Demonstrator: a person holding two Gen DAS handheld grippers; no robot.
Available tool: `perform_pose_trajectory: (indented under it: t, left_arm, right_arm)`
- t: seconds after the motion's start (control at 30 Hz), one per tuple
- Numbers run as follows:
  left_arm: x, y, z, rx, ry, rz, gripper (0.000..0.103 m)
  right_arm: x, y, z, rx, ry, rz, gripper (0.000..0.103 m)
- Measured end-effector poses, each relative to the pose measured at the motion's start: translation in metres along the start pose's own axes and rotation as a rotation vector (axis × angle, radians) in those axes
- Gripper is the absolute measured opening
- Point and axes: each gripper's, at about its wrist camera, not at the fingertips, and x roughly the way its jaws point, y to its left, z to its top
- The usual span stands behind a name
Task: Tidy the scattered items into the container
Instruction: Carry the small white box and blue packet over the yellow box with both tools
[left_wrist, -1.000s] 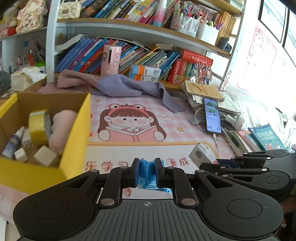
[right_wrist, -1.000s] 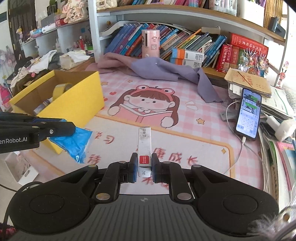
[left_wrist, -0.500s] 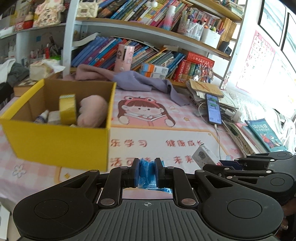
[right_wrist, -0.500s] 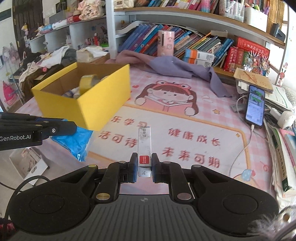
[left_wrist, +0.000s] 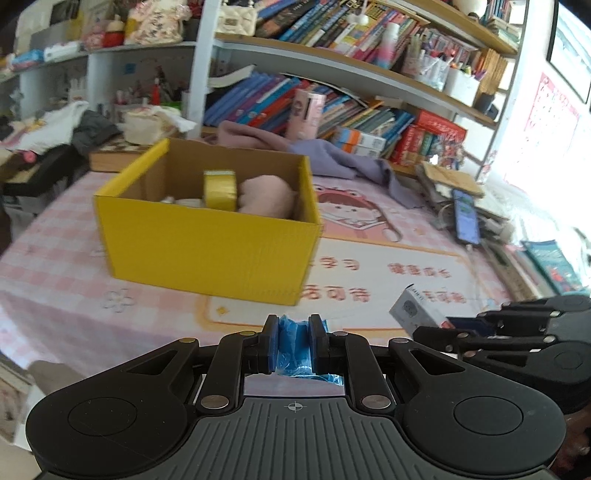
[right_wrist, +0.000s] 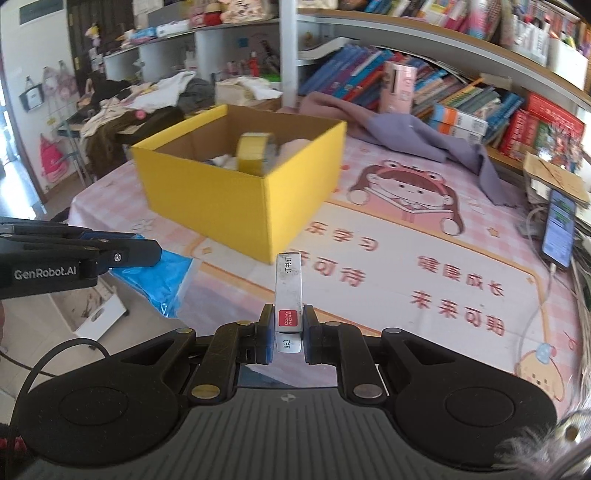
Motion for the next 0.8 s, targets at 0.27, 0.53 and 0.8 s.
perform_pose_trajectory:
  t: [0.27, 0.53, 0.8]
  left_arm:
    - [-0.016, 0.031, -0.007, -0.033, -0.007, 0.052, 0.015]
    - [-0.026, 0.056, -0.012, -0.078, -0.01, 0.087, 0.015]
    - [-0.031, 0.075, -0.012, -0.128, -0.027, 0.127, 0.015]
  right_arm:
    - [0.01, 0.035, 0.009, -0.067, 0.007, 0.052, 0.014]
    - [0.02, 0.064, 0.018, -0.128, 0.017, 0.099, 0.014]
    - [0.031, 0.078, 0.031, -0.177, 0.014, 0.145, 0.014]
